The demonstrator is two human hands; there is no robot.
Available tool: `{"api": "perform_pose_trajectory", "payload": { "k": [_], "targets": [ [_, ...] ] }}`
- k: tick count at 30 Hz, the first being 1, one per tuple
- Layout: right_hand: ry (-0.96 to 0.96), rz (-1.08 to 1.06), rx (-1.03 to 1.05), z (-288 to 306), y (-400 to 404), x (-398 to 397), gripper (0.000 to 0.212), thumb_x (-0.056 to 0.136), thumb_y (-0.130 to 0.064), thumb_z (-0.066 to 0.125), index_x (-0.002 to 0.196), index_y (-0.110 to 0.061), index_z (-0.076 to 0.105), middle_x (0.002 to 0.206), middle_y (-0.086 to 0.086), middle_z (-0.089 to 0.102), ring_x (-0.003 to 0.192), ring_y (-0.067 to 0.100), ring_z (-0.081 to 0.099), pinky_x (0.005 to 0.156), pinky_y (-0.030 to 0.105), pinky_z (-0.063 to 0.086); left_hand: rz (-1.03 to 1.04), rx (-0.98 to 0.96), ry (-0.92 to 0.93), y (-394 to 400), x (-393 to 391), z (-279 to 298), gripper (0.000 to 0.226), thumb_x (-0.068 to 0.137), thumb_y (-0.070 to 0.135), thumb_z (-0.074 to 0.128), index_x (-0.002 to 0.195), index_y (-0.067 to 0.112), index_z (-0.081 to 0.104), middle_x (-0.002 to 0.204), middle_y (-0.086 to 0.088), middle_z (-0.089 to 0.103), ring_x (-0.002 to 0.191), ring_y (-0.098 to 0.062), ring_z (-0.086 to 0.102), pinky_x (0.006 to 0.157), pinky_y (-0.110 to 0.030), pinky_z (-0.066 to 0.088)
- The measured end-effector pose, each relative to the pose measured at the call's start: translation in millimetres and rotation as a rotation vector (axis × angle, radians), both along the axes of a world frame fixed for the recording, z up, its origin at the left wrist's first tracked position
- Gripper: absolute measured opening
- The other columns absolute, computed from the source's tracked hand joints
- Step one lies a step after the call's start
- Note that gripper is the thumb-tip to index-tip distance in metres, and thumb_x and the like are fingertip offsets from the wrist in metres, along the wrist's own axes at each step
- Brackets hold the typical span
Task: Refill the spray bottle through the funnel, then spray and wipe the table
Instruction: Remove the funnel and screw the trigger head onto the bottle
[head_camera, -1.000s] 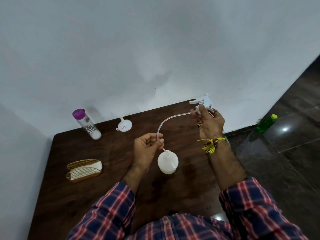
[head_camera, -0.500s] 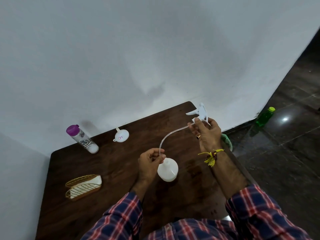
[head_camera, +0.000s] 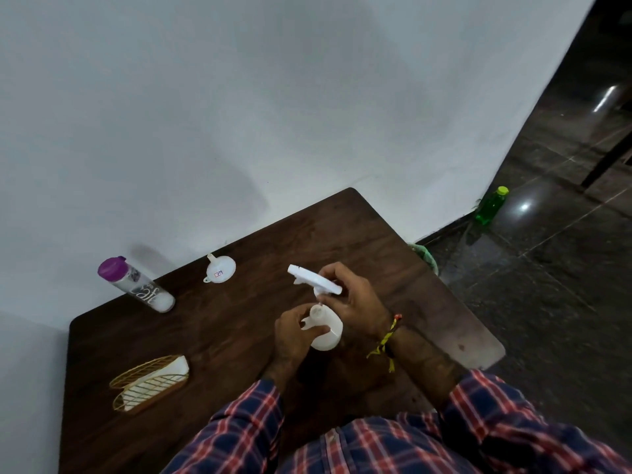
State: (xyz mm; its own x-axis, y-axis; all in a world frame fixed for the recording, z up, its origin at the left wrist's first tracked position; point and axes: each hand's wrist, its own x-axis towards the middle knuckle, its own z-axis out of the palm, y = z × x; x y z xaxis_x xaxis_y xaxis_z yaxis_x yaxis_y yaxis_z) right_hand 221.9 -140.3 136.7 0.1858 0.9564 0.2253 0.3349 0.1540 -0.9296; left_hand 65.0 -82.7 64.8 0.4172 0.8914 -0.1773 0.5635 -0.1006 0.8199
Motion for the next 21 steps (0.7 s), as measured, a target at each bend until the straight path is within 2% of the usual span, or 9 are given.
{"api": "perform_pose_trajectory", "payload": {
  "k": [4, 9, 13, 15, 17, 19, 21],
  "targets": [
    [-0.049, 0.015, -0.06, -17, 0, -4, 0.03, 0.086, -0.007, 0.07, 0.114, -0.009, 0.061, 0.103, 0.001, 0.068, 0.094, 0.009, 0.065, 0.082, 0.018, 0.052, 0.009, -0.02, -0.001, -2, -2, -4, 0.046, 0.073, 0.034, 0.083, 0.115, 0.022, 0.07, 0.103, 0.017, 0.066, 0.095, -0.006, 0.061, 0.078, -0.019, 0.052],
    [-0.165, 0.069, -0.139, -36, 3, -8, 0.026, 0.084, -0.01, 0.07, 0.11, -0.01, 0.065, 0.1, 0.0, 0.069, 0.091, 0.011, 0.065, 0.081, 0.026, 0.053, 0.01, -0.012, -0.022, -5, -3, -9, 0.031, 0.076, 0.034, 0.08, 0.105, 0.025, 0.073, 0.093, 0.014, 0.073, 0.086, -0.003, 0.067, 0.066, -0.009, 0.046],
    [-0.215, 0.124, -0.169, -42, 9, -7, 0.026, 0.084, -0.012, 0.071, 0.109, -0.012, 0.065, 0.097, -0.004, 0.069, 0.087, 0.007, 0.064, 0.078, 0.02, 0.049, 0.026, 0.002, 0.0, -4, -3, -14, 0.028, 0.077, 0.034, 0.079, 0.101, 0.022, 0.073, 0.087, 0.014, 0.07, 0.078, -0.002, 0.065, 0.062, -0.008, 0.046],
    [-0.274, 0.209, -0.195, -40, 12, 0, 0.027, 0.085, -0.012, 0.07, 0.112, -0.014, 0.065, 0.099, -0.004, 0.07, 0.09, 0.008, 0.064, 0.08, 0.021, 0.05, 0.033, -0.028, 0.008, -3, -3, -18, 0.033, 0.076, 0.035, 0.08, 0.104, 0.019, 0.072, 0.094, 0.013, 0.07, 0.084, -0.004, 0.065, 0.068, -0.012, 0.048],
    [-0.297, 0.262, -0.2, -37, 14, 4, 0.026, 0.085, -0.013, 0.07, 0.11, -0.014, 0.066, 0.1, -0.004, 0.071, 0.091, 0.007, 0.065, 0.081, 0.021, 0.051, 0.038, -0.064, -0.018, -3, -4, -23, 0.036, 0.074, 0.036, 0.081, 0.106, 0.019, 0.073, 0.1, 0.008, 0.072, 0.092, -0.01, 0.067, 0.078, -0.026, 0.055],
    [-0.277, 0.249, -0.174, -37, 13, 4, 0.023, 0.085, -0.011, 0.07, 0.108, -0.013, 0.068, 0.1, -0.007, 0.072, 0.09, 0.004, 0.067, 0.08, 0.02, 0.053, 0.045, -0.08, -0.021, -2, -6, -26, 0.039, 0.073, 0.041, 0.08, 0.106, 0.023, 0.073, 0.101, 0.006, 0.073, 0.094, -0.011, 0.067, 0.082, -0.033, 0.056],
    [-0.258, 0.192, -0.163, -38, 11, 0, 0.019, 0.085, -0.013, 0.071, 0.104, -0.013, 0.068, 0.099, -0.011, 0.073, 0.088, 0.002, 0.069, 0.079, 0.022, 0.056, 0.042, -0.087, -0.037, -1, -6, -28, 0.041, 0.072, 0.044, 0.079, 0.109, 0.028, 0.073, 0.103, 0.009, 0.073, 0.096, -0.008, 0.067, 0.084, -0.034, 0.056]
  ]
}}
